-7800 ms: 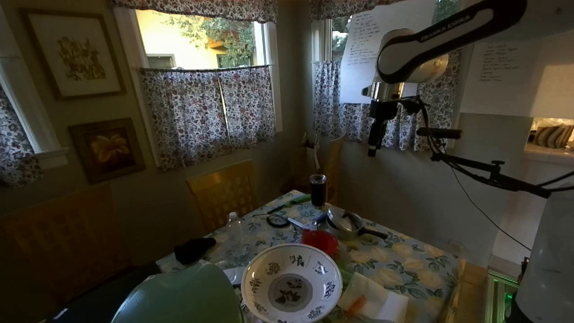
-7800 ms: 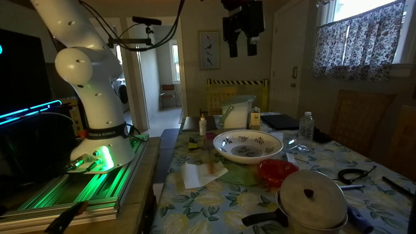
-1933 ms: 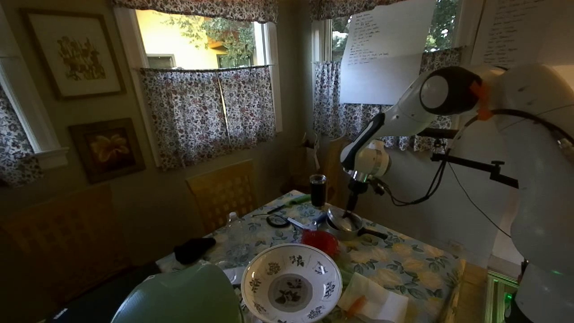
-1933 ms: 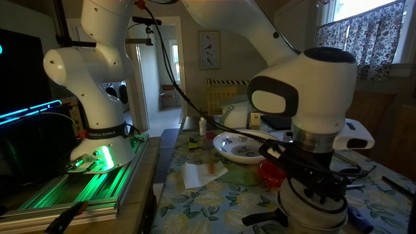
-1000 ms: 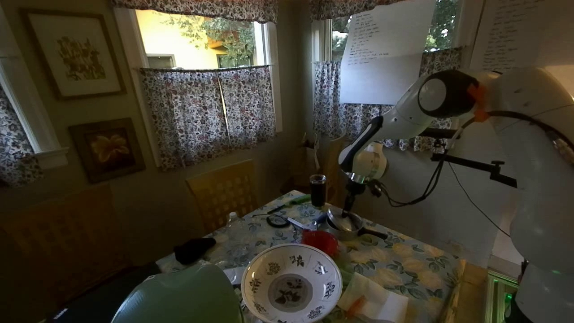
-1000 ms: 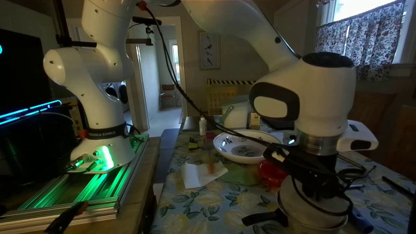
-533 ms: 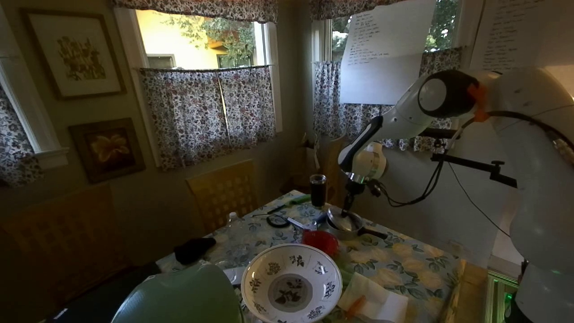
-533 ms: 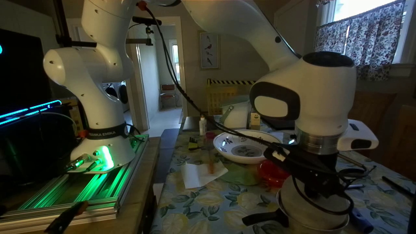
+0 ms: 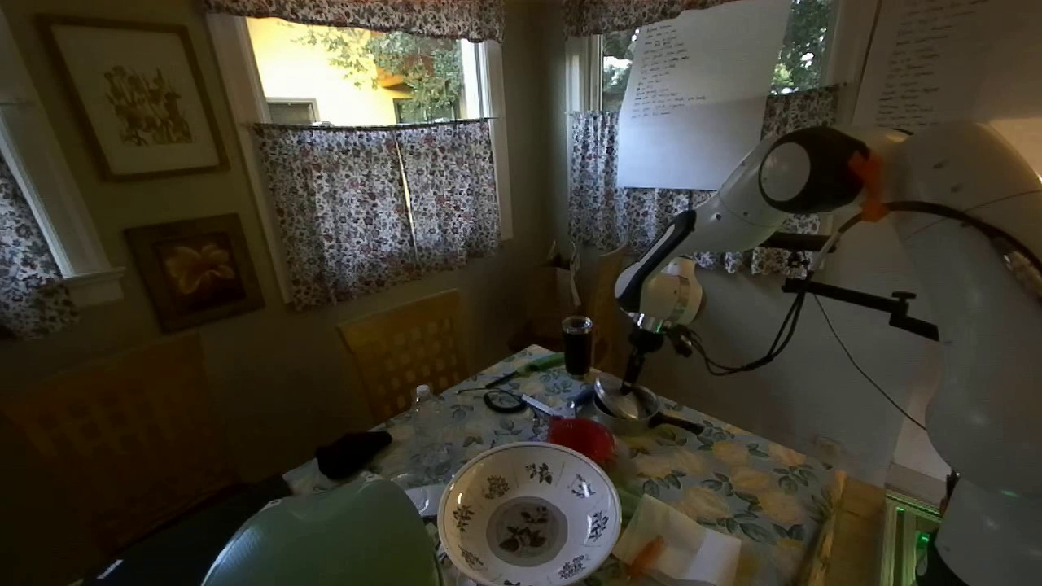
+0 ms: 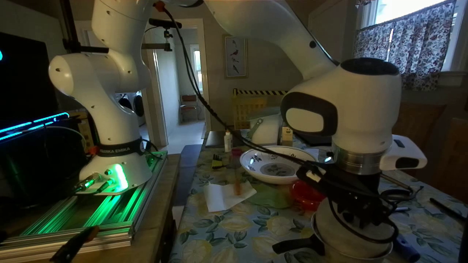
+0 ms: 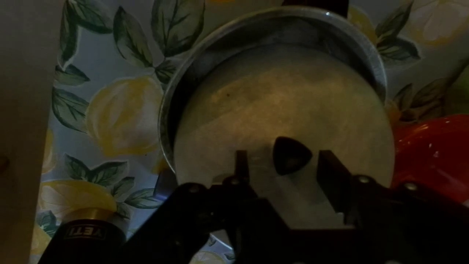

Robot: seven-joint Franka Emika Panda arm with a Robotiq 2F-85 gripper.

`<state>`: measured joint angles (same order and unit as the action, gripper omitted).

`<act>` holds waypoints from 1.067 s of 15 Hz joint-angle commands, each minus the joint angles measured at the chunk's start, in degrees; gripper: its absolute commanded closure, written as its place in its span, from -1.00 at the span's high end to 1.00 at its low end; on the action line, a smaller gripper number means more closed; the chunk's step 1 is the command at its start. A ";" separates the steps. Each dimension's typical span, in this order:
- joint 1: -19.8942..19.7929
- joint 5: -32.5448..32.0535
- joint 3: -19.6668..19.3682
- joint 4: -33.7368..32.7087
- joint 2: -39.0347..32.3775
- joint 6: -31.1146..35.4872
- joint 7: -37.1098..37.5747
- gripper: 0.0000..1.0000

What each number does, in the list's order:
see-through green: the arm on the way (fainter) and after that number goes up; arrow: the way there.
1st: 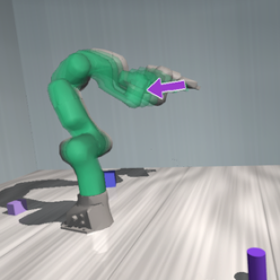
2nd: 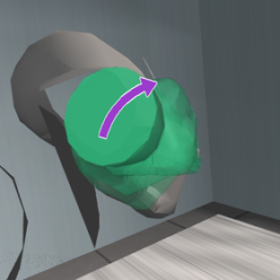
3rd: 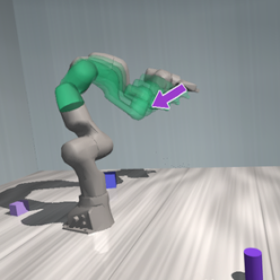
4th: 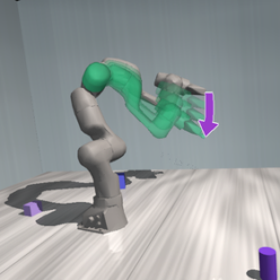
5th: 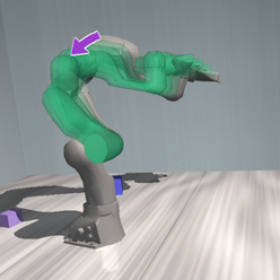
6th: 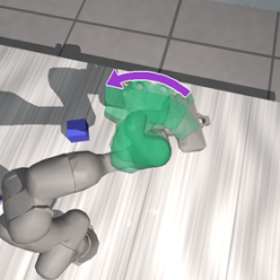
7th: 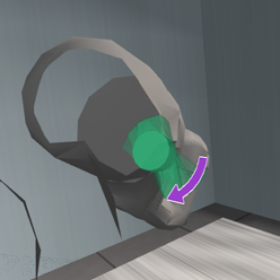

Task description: Put the silver lid on the silver pot.

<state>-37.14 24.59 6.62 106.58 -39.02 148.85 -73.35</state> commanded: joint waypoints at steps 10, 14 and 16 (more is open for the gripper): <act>0.41 -0.81 -1.31 -0.42 -0.28 -1.12 1.34 -0.40; 0.11 -0.16 -0.56 -0.77 -0.31 -1.36 0.46 -0.87; 0.05 0.00 -0.27 -0.81 -0.09 -1.09 0.19 -0.87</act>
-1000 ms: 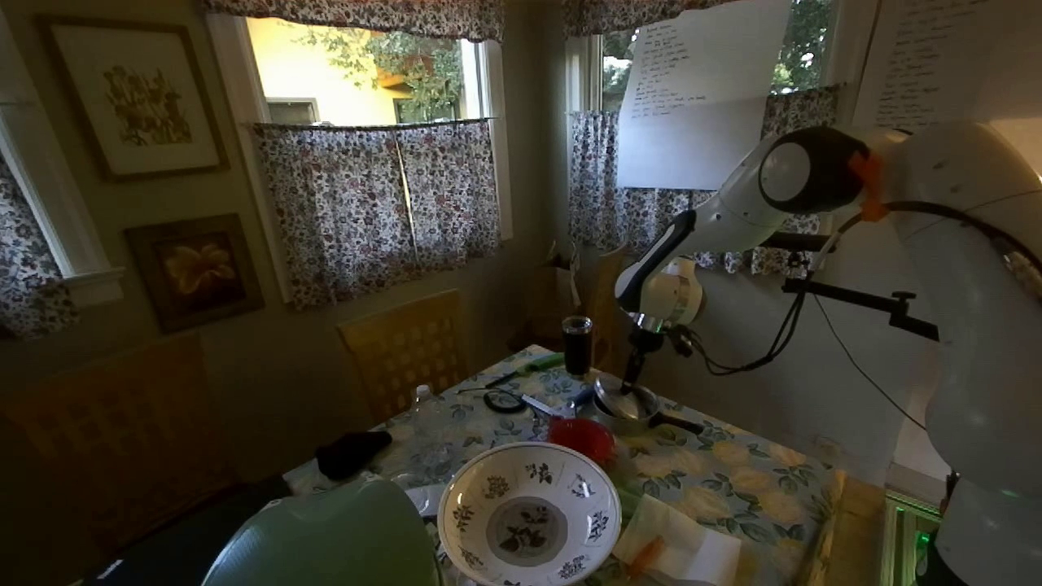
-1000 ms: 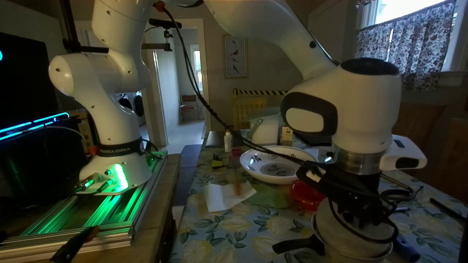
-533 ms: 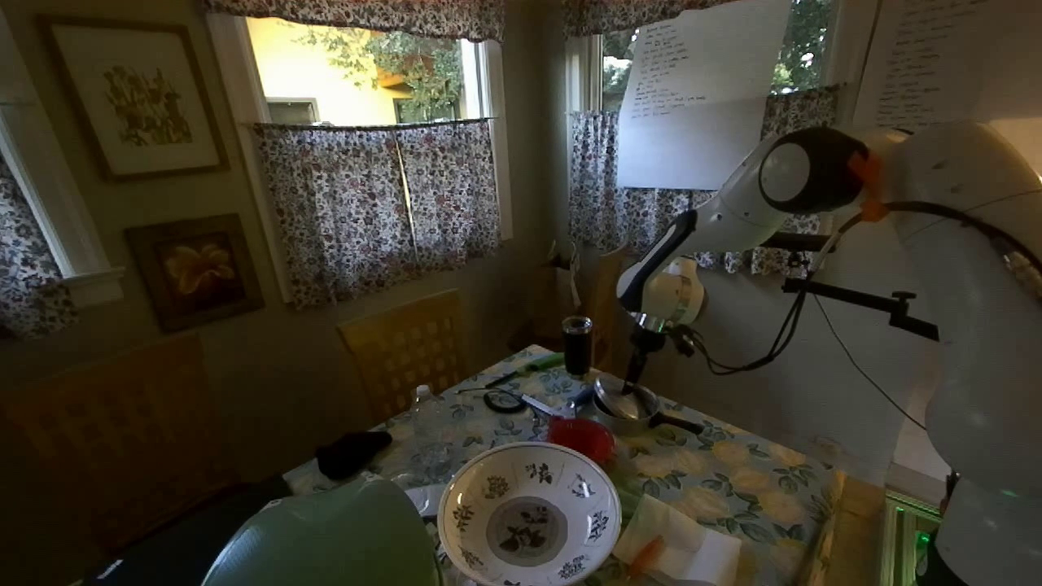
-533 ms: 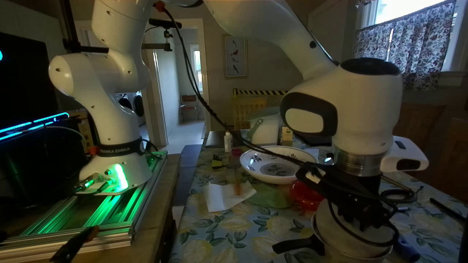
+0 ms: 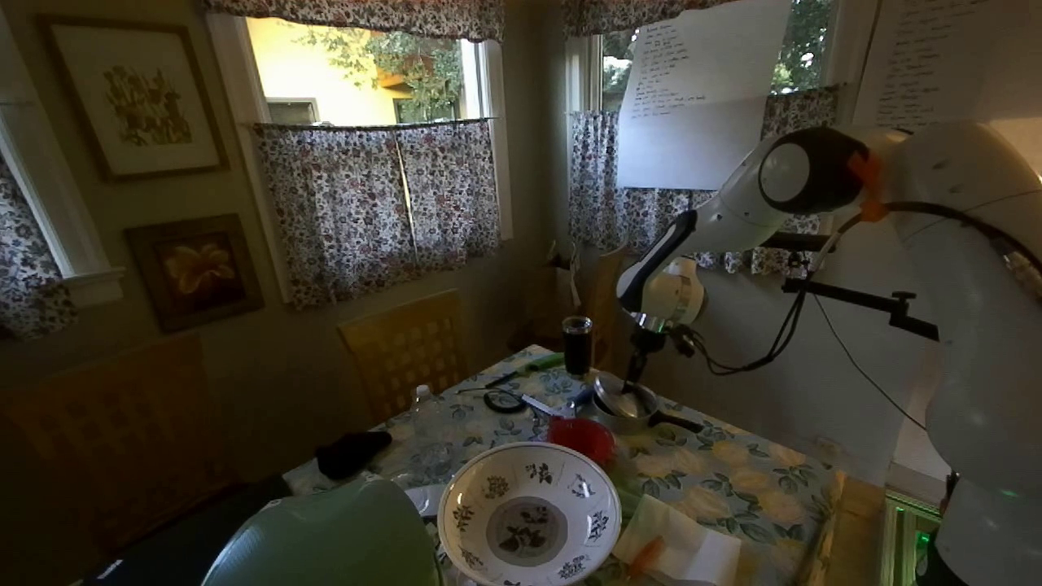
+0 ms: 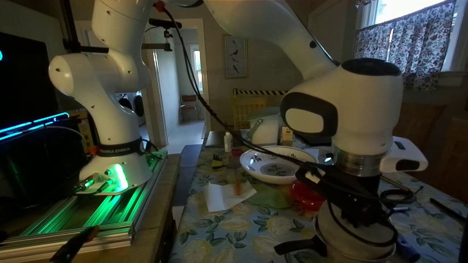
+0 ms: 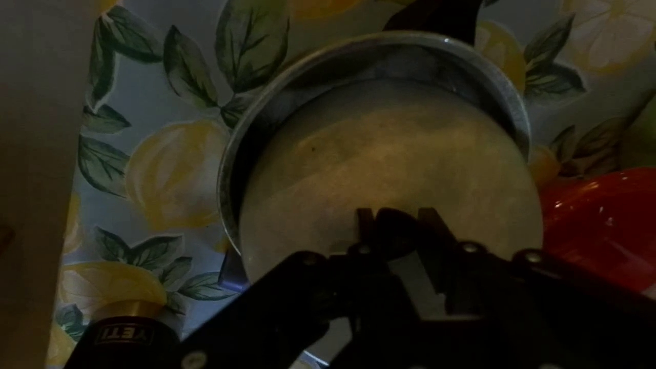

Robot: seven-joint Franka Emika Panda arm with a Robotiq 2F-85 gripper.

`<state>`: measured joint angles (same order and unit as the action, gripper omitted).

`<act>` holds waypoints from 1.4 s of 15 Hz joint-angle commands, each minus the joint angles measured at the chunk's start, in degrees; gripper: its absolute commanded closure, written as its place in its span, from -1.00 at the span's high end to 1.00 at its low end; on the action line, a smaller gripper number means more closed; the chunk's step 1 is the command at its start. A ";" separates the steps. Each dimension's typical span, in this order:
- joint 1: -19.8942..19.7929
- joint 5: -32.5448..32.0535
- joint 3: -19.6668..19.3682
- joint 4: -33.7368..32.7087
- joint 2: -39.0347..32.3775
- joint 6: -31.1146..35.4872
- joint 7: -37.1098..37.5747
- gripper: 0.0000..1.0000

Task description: Put the silver lid on the silver pot.

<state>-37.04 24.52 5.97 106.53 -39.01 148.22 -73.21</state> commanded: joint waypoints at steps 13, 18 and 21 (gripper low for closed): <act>18.04 -24.08 -15.77 0.29 9.82 -11.79 24.61 -0.87; 23.60 -38.73 -17.31 -3.65 9.15 -23.31 30.91 -0.87; 24.69 -44.53 -16.76 -5.73 7.36 -26.01 31.88 -0.87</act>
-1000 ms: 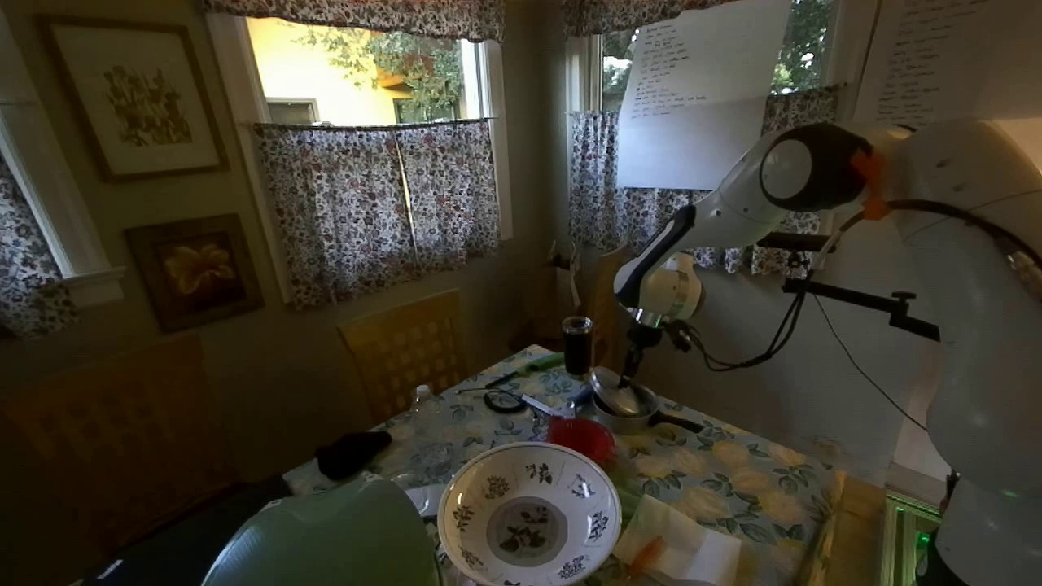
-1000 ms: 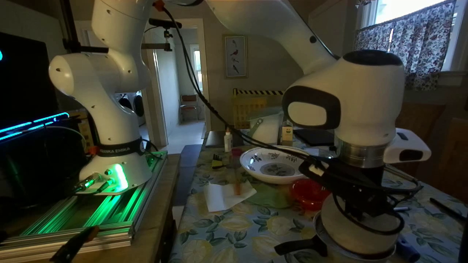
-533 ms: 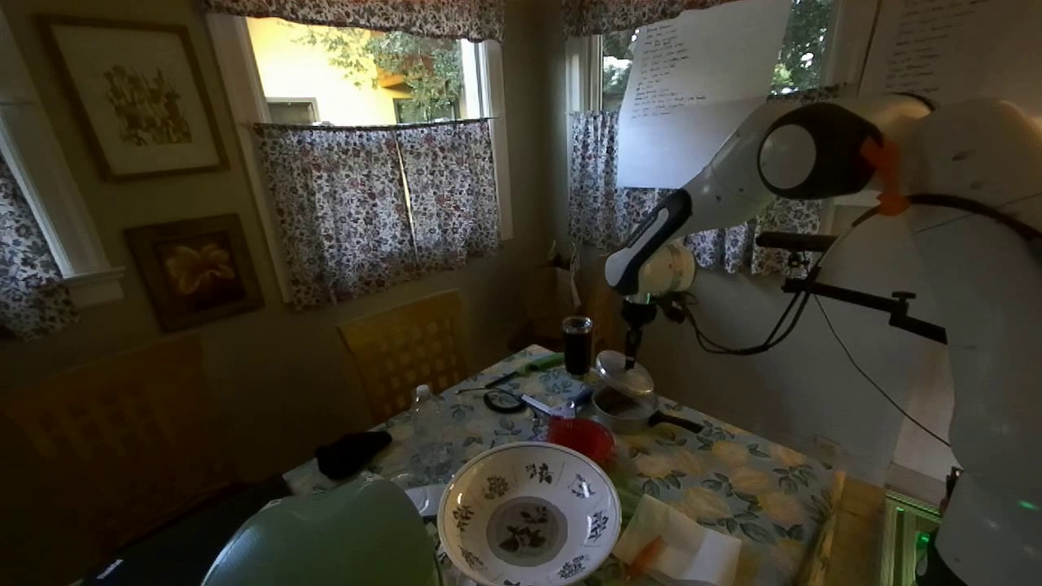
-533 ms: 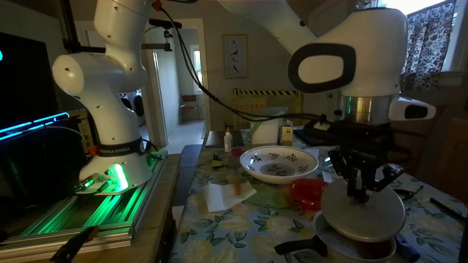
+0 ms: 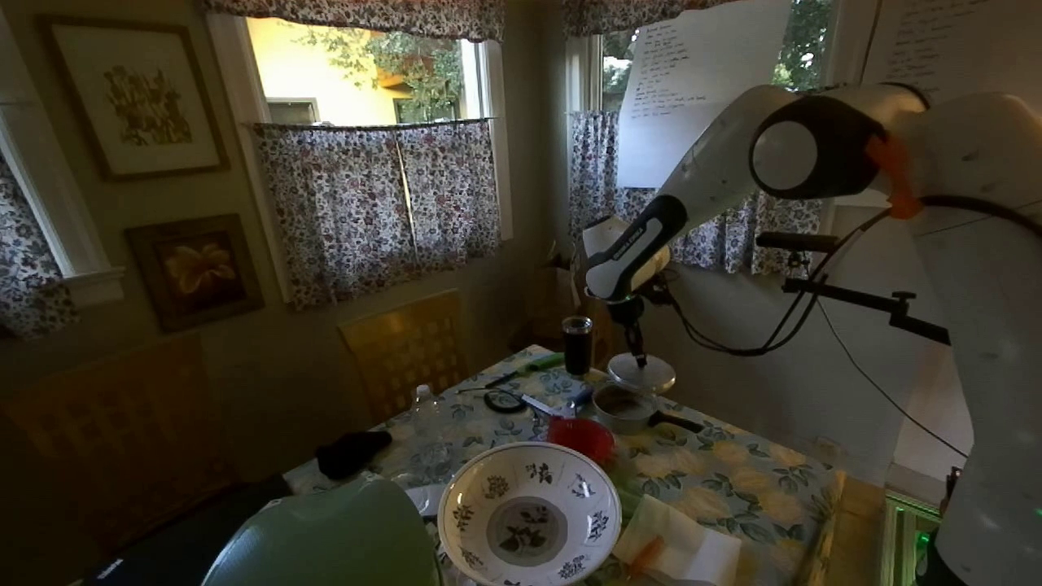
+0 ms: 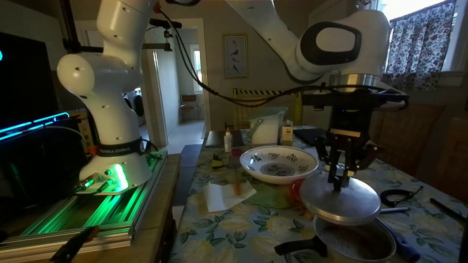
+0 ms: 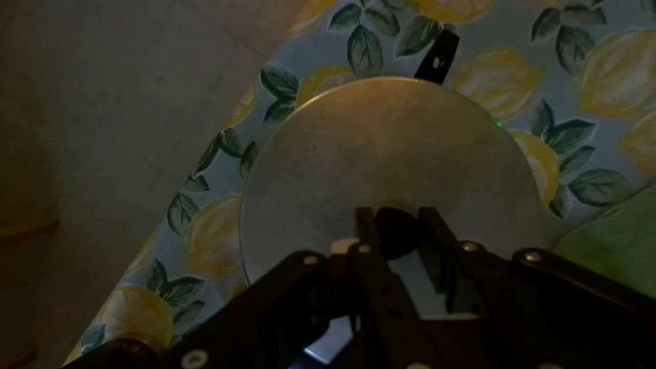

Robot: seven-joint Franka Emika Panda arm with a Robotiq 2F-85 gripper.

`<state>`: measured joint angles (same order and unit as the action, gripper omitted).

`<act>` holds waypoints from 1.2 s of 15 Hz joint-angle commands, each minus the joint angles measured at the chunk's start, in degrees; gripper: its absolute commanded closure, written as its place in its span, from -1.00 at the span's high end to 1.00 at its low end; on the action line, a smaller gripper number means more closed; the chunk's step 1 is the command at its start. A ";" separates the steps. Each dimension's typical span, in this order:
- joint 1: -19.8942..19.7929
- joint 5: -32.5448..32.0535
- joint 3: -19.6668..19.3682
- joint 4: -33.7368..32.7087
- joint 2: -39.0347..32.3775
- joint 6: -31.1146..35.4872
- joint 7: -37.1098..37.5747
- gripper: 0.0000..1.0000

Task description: Put the silver lid on the silver pot.

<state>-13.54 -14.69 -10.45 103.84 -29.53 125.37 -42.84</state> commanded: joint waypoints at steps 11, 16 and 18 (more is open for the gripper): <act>-0.28 -7.97 0.80 -4.56 -8.88 8.88 1.40 -0.87; -0.95 -6.36 1.64 -5.11 -10.47 10.88 1.11 -0.87; -0.87 -6.37 1.88 -5.45 -10.90 10.65 1.11 -0.87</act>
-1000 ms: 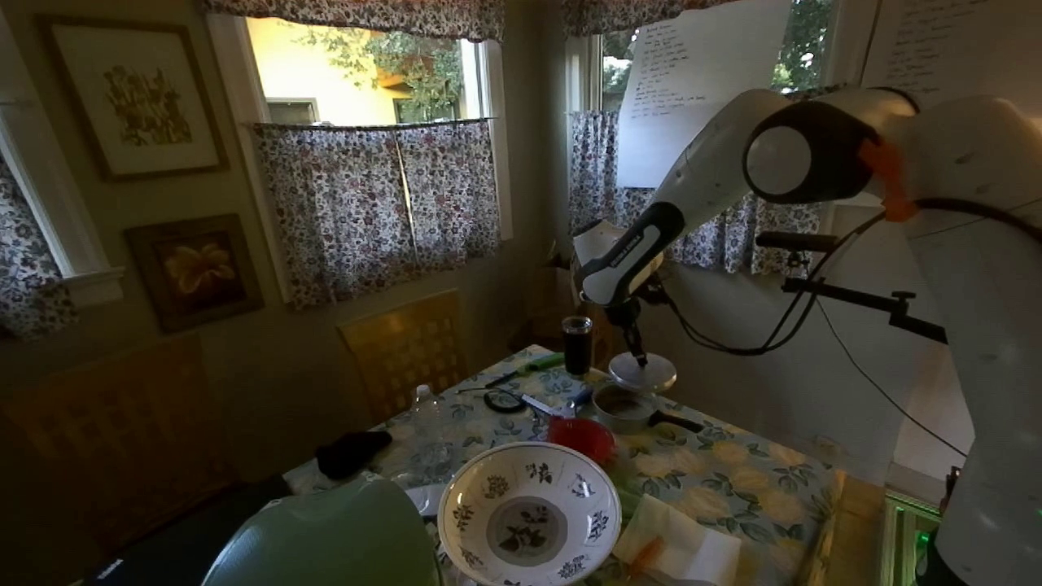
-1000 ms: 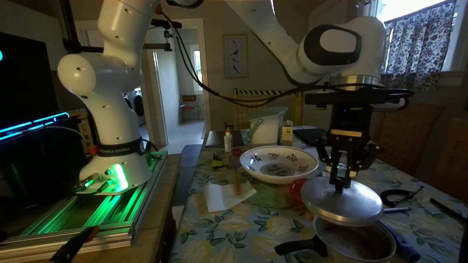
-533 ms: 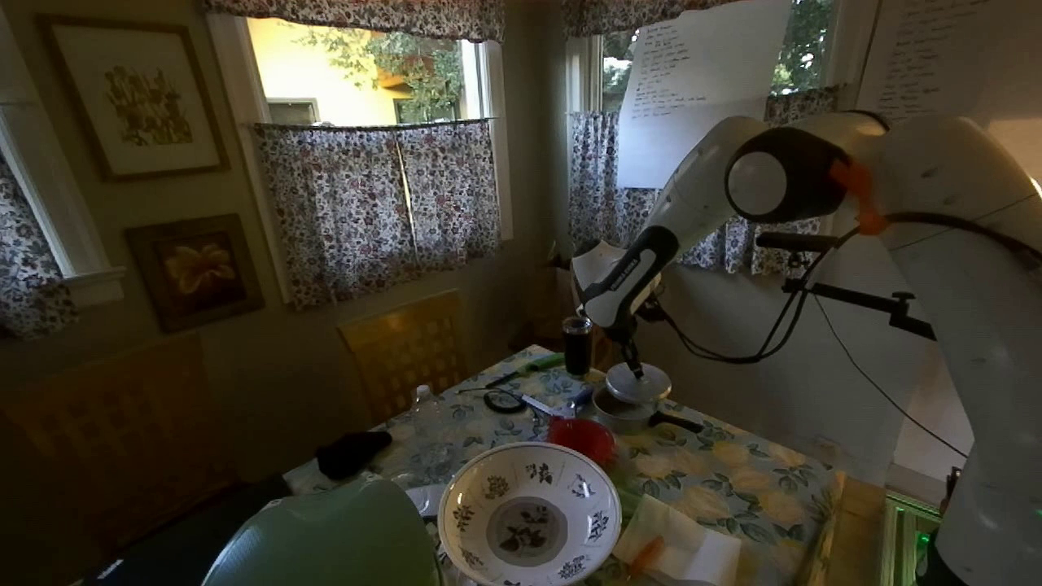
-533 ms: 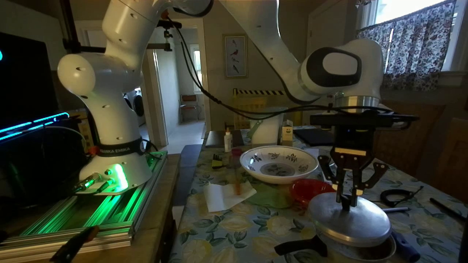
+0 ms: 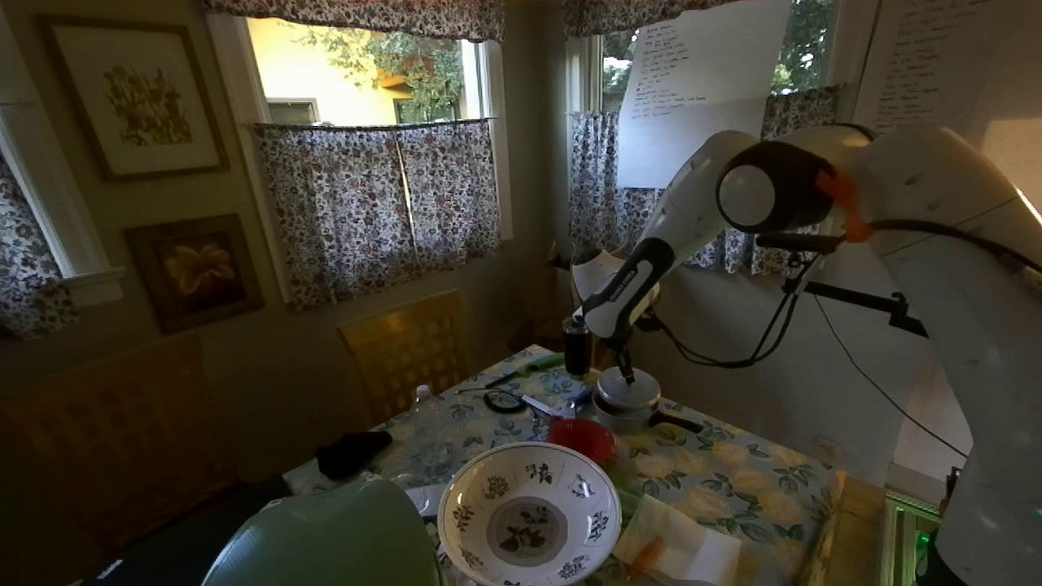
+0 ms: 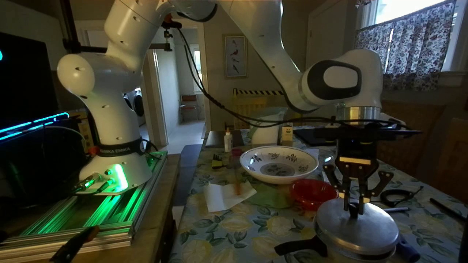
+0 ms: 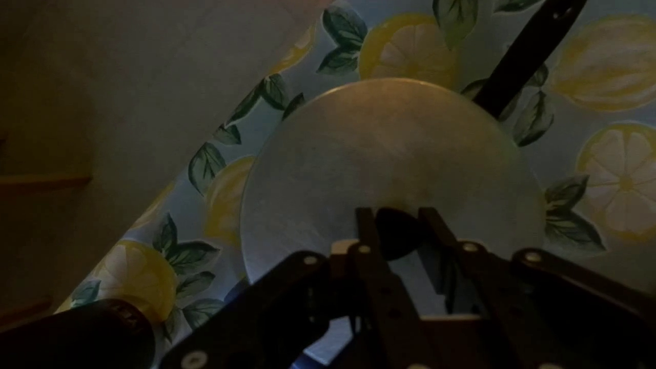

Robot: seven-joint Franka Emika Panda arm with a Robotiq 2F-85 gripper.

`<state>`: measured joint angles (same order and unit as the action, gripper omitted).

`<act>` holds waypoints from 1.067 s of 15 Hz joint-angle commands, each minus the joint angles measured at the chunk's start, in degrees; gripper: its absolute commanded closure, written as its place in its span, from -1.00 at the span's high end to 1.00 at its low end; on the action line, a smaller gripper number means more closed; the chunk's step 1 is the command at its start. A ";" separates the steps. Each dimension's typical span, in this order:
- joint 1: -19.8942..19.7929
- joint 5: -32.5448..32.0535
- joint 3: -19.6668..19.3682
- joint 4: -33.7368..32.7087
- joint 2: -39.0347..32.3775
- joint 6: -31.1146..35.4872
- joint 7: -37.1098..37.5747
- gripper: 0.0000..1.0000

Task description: Put the silver lid on the silver pot.

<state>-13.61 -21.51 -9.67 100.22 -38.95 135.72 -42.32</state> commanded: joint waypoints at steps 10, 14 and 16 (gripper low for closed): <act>-0.29 -0.16 1.54 -2.63 -2.61 -0.16 0.74 -0.87; -0.18 -0.40 1.43 -2.47 -3.01 -0.21 0.78 -0.87; -0.03 -0.66 1.28 -2.42 -3.20 -0.26 0.86 -0.87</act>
<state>-13.60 -21.52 -8.43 99.39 -40.81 135.73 -42.19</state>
